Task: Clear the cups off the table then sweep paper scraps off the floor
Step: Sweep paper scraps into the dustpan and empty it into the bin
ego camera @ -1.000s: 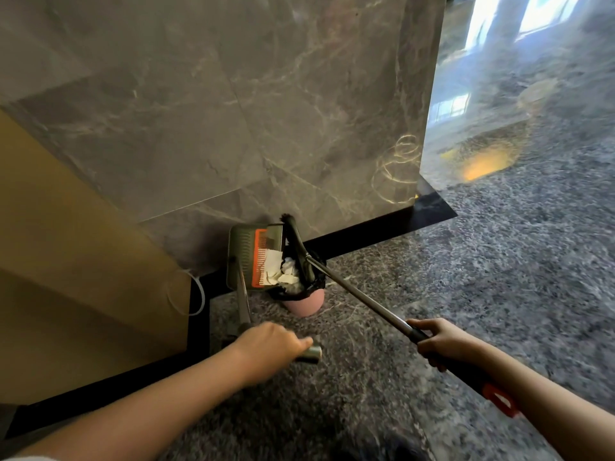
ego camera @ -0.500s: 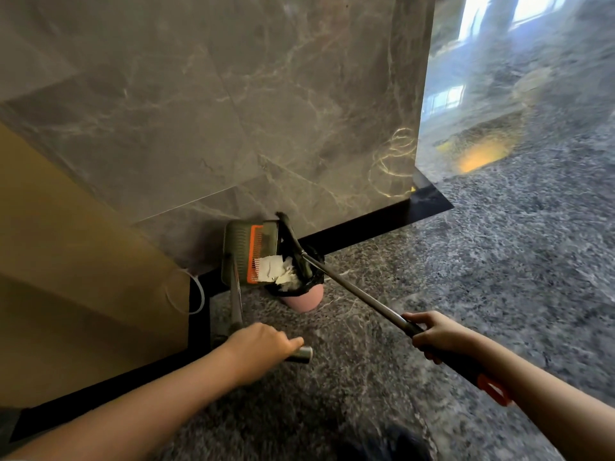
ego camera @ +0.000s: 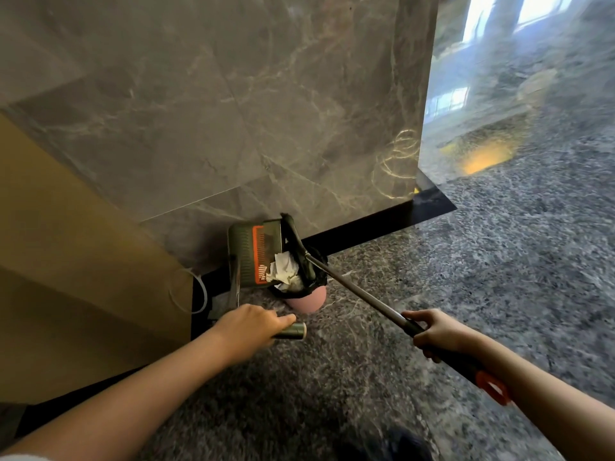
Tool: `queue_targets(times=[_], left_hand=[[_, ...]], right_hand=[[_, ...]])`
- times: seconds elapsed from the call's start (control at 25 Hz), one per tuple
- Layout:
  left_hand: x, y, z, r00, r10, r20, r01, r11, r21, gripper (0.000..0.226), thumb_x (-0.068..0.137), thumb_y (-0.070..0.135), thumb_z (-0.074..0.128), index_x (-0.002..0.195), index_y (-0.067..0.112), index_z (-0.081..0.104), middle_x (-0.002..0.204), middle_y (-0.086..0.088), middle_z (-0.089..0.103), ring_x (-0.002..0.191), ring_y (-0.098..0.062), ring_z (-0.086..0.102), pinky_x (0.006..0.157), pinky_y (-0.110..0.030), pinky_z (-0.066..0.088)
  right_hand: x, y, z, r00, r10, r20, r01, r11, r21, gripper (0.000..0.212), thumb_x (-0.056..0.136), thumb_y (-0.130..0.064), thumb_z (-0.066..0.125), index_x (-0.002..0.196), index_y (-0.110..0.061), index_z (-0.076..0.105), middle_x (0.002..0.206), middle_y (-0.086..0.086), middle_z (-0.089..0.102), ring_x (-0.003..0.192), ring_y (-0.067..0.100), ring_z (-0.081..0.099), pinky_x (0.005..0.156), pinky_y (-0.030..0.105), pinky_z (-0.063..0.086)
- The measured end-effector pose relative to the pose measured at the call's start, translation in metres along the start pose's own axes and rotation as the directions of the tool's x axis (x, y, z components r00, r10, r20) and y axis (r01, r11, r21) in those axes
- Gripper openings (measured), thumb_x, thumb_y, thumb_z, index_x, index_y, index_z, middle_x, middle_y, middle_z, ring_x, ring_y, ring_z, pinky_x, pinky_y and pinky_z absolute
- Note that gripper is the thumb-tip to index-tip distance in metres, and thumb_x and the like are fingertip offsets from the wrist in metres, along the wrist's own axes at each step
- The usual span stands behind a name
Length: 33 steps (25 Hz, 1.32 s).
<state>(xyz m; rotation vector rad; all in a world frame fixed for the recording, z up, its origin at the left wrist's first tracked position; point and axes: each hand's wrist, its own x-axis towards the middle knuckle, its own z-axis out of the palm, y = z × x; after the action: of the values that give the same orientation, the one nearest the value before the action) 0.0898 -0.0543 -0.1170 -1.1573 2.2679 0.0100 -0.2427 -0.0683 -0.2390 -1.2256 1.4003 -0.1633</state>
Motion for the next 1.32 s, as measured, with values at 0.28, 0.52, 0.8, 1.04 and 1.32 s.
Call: queue_targets(times=[0.28, 0.52, 0.8, 1.04, 1.32], left_hand=[[0.002, 0.008, 0.006, 0.999, -0.036, -0.041, 0.036, 0.999, 0.002, 0.056, 0.099, 0.021, 0.043, 0.149, 0.024, 0.019, 0.122, -0.007, 0.057, 0.105, -0.029, 0.059, 0.080, -0.040, 0.046], [0.013, 0.009, 0.001, 0.989, -0.002, -0.150, 0.005, 1.000, 0.019, 0.060, 0.097, 0.013, 0.045, 0.150, 0.021, 0.019, 0.120, -0.007, 0.059, 0.102, -0.028, 0.062, 0.081, -0.039, 0.049], [-0.006, -0.019, -0.017, 0.982, -0.079, -0.172, 0.090, 0.994, 0.058, 0.057, 0.099, 0.033, 0.041, 0.150, 0.023, 0.019, 0.123, -0.001, 0.057, 0.105, -0.023, 0.062, 0.081, -0.036, 0.047], [-0.017, -0.041, -0.014, 0.946, -0.219, -0.239, 0.208, 0.975, -0.071, 0.058, 0.096, 0.035, 0.049, 0.149, 0.024, 0.026, 0.122, 0.000, 0.060, 0.102, -0.025, 0.063, 0.083, -0.036, 0.046], [-0.029, -0.052, -0.013, 0.918, -0.316, -0.239, 0.283, 0.945, -0.164, 0.059, 0.095, 0.034, 0.050, 0.149, 0.025, 0.026, 0.118, -0.001, 0.060, 0.102, -0.026, 0.062, 0.082, -0.036, 0.045]], right_hand=[[-0.013, 0.011, -0.005, 0.998, -0.018, -0.068, 0.021, 0.999, 0.037, 0.071, 0.080, 0.011, 0.051, 0.144, -0.017, 0.036, 0.060, 0.005, 0.055, 0.034, 0.013, 0.049, 0.035, 0.021, 0.040], [-0.016, 0.022, -0.003, 0.999, -0.002, -0.043, 0.003, 1.000, 0.029, 0.071, 0.081, 0.010, 0.049, 0.145, -0.017, 0.036, 0.079, 0.016, 0.057, 0.037, 0.015, 0.050, 0.036, 0.021, 0.040], [-0.020, 0.016, -0.004, 0.999, -0.008, -0.031, 0.008, 1.000, 0.010, 0.071, 0.082, 0.010, 0.049, 0.146, -0.017, 0.034, 0.112, 0.037, 0.059, 0.042, 0.018, 0.050, 0.036, 0.022, 0.041], [-0.023, 0.010, -0.006, 1.000, -0.001, -0.028, 0.002, 1.000, 0.012, 0.069, 0.083, 0.010, 0.049, 0.146, -0.015, 0.034, 0.080, 0.019, 0.056, 0.037, 0.012, 0.050, 0.036, 0.022, 0.041], [-0.026, 0.005, -0.007, 1.000, 0.004, -0.023, -0.004, 1.000, 0.008, 0.069, 0.084, 0.010, 0.049, 0.146, -0.015, 0.034, 0.067, 0.011, 0.053, 0.037, 0.012, 0.049, 0.036, 0.022, 0.042]])
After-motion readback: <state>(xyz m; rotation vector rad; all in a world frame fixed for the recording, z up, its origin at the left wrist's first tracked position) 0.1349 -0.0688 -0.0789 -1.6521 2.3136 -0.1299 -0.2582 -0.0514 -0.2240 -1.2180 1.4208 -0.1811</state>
